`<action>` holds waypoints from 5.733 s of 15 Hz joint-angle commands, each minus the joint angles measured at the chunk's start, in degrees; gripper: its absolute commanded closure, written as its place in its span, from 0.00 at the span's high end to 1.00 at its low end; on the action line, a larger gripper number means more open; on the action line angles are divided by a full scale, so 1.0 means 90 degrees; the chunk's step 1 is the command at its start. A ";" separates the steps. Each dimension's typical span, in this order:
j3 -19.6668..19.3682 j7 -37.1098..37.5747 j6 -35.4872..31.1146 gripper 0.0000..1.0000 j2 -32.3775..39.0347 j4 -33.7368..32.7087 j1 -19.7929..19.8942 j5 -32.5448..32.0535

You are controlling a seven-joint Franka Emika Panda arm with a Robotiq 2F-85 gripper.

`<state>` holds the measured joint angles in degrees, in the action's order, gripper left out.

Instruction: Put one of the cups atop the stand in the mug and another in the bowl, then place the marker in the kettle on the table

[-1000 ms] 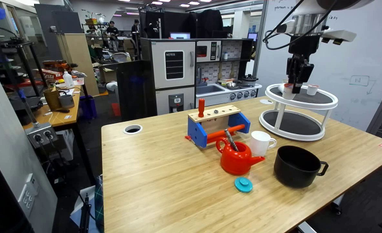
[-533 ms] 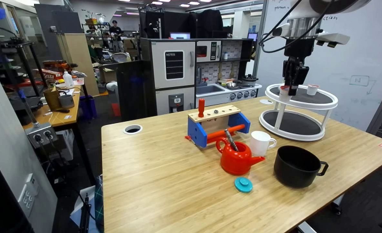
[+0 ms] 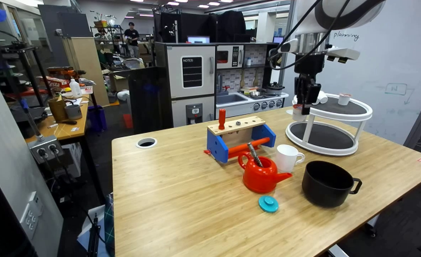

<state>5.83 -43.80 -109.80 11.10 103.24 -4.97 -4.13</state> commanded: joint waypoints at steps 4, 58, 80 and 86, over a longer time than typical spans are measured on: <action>0.0048 -0.0203 0.0229 0.23 0.0170 0.0096 0.0162 0.0174; 0.0303 -0.0472 0.0625 0.23 0.1930 -0.1047 0.0198 0.0162; 0.0270 -0.0416 0.0502 0.48 0.2031 -0.1129 0.0231 0.0077; 0.0280 -0.0395 0.0521 0.98 0.2042 -0.1130 0.0224 0.0097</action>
<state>8.02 -47.54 -105.45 29.32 93.36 -3.17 -3.32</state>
